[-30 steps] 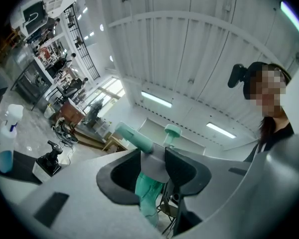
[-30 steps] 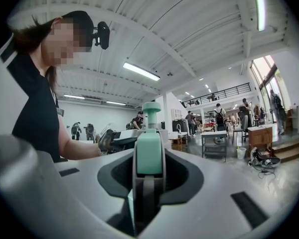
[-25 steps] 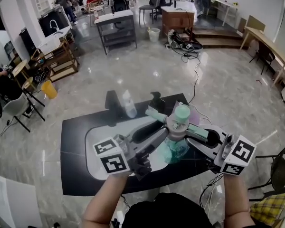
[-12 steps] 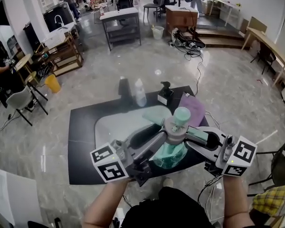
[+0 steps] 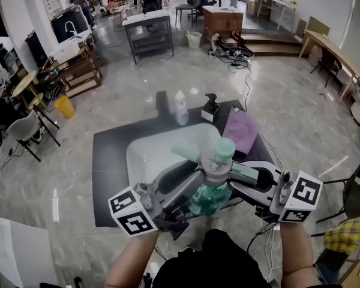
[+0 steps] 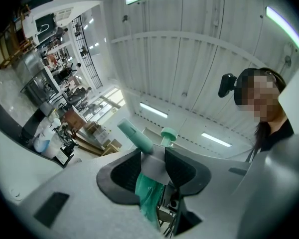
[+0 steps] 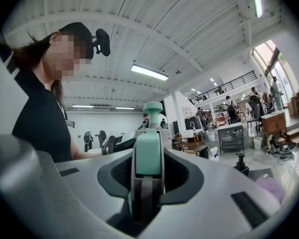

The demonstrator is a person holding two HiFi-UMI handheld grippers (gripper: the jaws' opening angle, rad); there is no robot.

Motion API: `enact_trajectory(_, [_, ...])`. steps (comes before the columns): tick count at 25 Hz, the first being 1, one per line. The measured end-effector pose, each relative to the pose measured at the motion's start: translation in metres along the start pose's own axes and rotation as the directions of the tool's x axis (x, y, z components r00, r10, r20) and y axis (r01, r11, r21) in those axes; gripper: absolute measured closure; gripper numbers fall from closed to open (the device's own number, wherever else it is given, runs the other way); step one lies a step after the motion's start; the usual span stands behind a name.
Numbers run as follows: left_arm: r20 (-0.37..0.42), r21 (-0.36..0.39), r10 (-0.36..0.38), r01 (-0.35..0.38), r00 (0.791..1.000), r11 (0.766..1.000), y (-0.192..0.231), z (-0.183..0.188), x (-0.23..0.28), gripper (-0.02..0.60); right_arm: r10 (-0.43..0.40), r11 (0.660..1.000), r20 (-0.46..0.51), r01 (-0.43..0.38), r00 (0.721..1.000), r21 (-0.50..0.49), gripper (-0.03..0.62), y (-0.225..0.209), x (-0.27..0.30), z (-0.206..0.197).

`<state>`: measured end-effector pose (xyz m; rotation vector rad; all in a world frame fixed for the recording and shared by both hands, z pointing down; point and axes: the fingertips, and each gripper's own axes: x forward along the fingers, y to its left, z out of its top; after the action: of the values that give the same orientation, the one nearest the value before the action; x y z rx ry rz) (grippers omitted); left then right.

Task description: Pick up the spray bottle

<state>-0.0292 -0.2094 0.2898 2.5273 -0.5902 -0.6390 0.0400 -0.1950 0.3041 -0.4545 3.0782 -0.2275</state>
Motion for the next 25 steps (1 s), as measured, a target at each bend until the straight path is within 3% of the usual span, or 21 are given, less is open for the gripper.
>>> enact_trajectory(11, [0.001,-0.027,0.009,-0.009,1.000,1.000,-0.029,0.000,-0.053,0.455,0.026,1.000,-0.005,-0.026,1.000,0.003,0.493,0.061,0.022,-0.001])
enact_trajectory(25, [0.019,-0.044,0.008,-0.007,1.000,0.999,-0.050,-0.004,-0.094,0.454,0.005,1.000,-0.046,-0.005,0.999,-0.015,0.493,0.100,0.030,-0.020])
